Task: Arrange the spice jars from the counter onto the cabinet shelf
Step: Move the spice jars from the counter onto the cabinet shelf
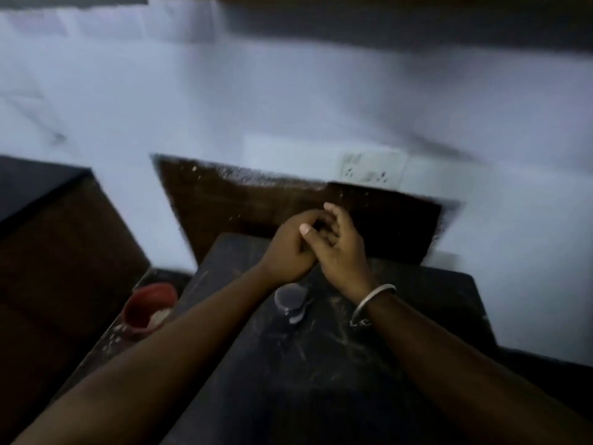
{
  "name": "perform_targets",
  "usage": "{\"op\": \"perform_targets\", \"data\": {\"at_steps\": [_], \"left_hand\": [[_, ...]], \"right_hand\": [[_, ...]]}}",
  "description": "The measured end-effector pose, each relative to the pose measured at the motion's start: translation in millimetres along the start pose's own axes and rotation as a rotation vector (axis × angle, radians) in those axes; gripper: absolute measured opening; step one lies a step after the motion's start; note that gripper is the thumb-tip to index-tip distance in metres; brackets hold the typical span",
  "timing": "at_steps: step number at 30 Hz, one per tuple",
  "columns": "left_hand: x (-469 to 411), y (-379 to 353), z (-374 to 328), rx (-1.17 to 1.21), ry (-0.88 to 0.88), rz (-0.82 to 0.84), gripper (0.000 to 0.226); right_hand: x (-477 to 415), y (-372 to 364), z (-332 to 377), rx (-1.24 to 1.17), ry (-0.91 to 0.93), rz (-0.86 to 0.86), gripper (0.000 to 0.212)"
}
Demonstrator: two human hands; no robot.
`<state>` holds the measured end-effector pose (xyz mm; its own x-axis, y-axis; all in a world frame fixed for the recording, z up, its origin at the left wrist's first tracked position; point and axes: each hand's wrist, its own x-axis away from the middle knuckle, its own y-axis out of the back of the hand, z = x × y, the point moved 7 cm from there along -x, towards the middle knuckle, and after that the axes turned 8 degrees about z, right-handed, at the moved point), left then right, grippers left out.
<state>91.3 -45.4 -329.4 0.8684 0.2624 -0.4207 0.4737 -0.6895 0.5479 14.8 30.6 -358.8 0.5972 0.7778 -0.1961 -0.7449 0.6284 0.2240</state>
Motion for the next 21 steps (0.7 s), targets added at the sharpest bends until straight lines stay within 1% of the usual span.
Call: {"op": "perform_targets", "data": {"at_steps": [2,3,4,5,6,7,8,10,12,14,15,18,20,21], "left_hand": [[43,-11,49,-0.040,0.144,0.040,0.038],[60,-15,74,-0.064,0.231,0.057,0.039],[76,-19,98,-0.092,0.333,0.084,0.042],[91,-23,119,-0.107,0.455,0.132,0.052],[105,-28,137,-0.101,0.562,0.188,0.063],[118,-32,152,-0.083,0.637,0.241,0.069],[128,-36,162,-0.065,0.677,0.284,0.070],[144,-42,171,-0.034,0.723,0.332,0.064],[153,-46,173,0.008,0.725,0.353,0.055],[156,-47,175,0.038,0.714,0.364,0.045],[157,-47,177,0.045,0.717,0.374,0.045],[159,-50,181,0.038,0.714,0.429,0.059],[160,-57,181,0.066,0.690,0.475,0.065],[159,-61,180,0.093,0.676,0.501,0.068]], "right_hand": [[6,-37,-50,0.021,-0.134,0.101,0.066],[7,-54,-73,0.086,-0.186,0.168,0.063],[6,-68,-94,0.199,-0.230,0.243,0.062],[4,-81,-113,0.352,-0.266,0.333,0.064],[1,-91,-130,0.522,-0.291,0.432,0.067],[0,-100,-146,0.669,-0.310,0.530,0.072],[-1,-107,-159,0.775,-0.329,0.621,0.078],[3,-116,-179,0.903,-0.369,0.776,0.089],[11,-123,-196,0.984,-0.388,0.870,0.095],[19,-125,-203,1.040,-0.363,0.863,0.091],[23,-124,-203,1.063,-0.337,0.828,0.088],[36,-117,-201,1.048,-0.284,0.741,0.076],[42,-107,-198,0.976,-0.340,0.708,0.065],[43,-100,-193,0.921,-0.398,0.699,0.065]]}}
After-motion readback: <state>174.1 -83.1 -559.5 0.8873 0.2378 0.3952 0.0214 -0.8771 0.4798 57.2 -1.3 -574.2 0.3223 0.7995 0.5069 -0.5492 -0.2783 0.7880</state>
